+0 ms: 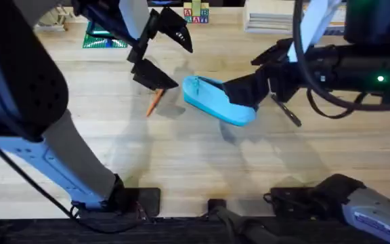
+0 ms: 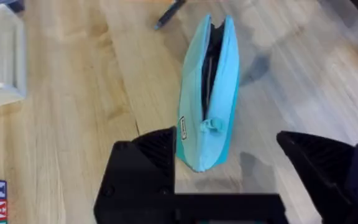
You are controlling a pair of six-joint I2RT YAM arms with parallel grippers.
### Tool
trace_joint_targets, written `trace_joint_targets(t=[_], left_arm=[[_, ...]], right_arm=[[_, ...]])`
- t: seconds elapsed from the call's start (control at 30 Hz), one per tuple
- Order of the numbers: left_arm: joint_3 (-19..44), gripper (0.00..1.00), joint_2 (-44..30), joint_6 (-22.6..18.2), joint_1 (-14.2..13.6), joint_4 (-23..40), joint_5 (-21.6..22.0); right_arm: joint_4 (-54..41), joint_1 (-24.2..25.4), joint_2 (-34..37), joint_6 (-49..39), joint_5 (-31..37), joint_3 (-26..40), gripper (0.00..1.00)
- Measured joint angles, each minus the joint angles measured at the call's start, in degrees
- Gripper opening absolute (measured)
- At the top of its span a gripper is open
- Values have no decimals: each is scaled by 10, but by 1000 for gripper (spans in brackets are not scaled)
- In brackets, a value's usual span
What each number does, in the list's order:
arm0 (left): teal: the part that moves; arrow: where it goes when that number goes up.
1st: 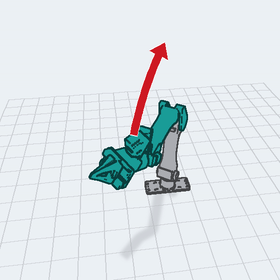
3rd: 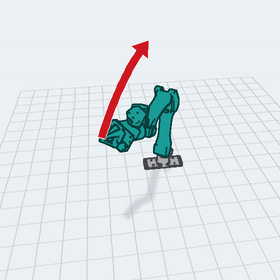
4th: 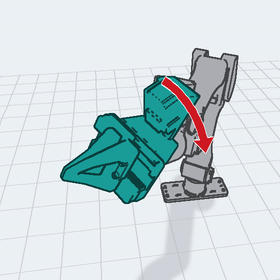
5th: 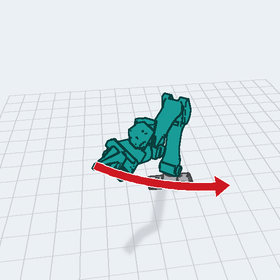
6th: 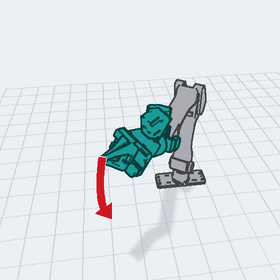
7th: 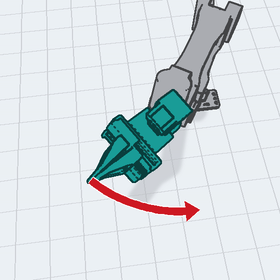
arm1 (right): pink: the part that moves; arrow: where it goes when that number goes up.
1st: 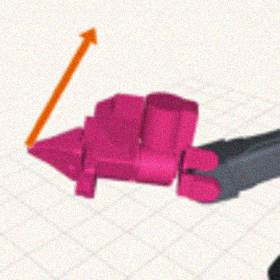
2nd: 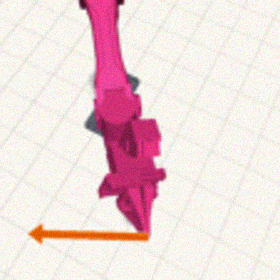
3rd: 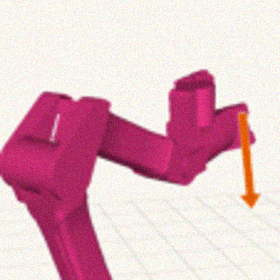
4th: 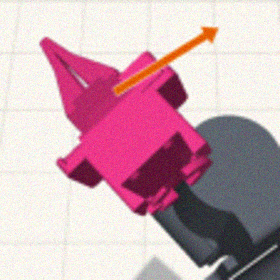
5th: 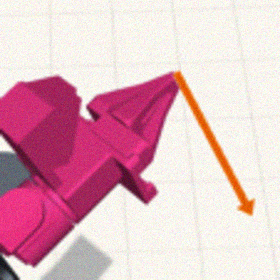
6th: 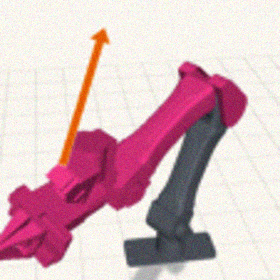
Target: Unzip the bag, pick up the pens from the table one at a time and place them inside, then zip the bag closed.
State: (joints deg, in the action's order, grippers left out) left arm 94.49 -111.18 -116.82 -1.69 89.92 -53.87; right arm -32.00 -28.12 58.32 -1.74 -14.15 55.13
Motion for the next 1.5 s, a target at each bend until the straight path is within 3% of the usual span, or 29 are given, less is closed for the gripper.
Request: trace_joint_targets(t=[0.03, 0.1, 0.5, 0.53, 0.57, 0.77, 0.9, 1.03, 1.07, 1.5], left_arm=[[0, 995, 10, 2, 0, 7, 4], [0, 995, 46, 62, 0, 14, 33], [0, 995, 123, 265, 0, 18, 101], [0, 995, 127, 286, 0, 18, 105], [0, 995, 136, 344, 0, 18, 113], [0, 995, 138, 470, 0, 18, 119], [0, 995, 138, 530, 0, 18, 119], [0, 995, 138, 558, 0, 18, 119], [0, 995, 138, 562, 0, 18, 119], [0, 995, 138, 576, 0, 18, 119]], right_arm=[[-8, 0, -6, 0, 5, 0, 998], [-45, 0, -38, 0, 27, 0, 997], [-119, 0, -92, 0, 35, 0, 998], [-127, 0, -92, 0, 35, 0, 998], [-149, 0, -93, 0, 39, 0, 998], [-180, 0, -93, -1, 72, 0, 975], [-180, 0, -93, -19, 86, 0, 688], [-182, 0, -93, -41, 90, 0, 134], [-182, 0, -93, -44, 90, 0, 55], [-233, 0, -93, -115, 95, 0, 32]])
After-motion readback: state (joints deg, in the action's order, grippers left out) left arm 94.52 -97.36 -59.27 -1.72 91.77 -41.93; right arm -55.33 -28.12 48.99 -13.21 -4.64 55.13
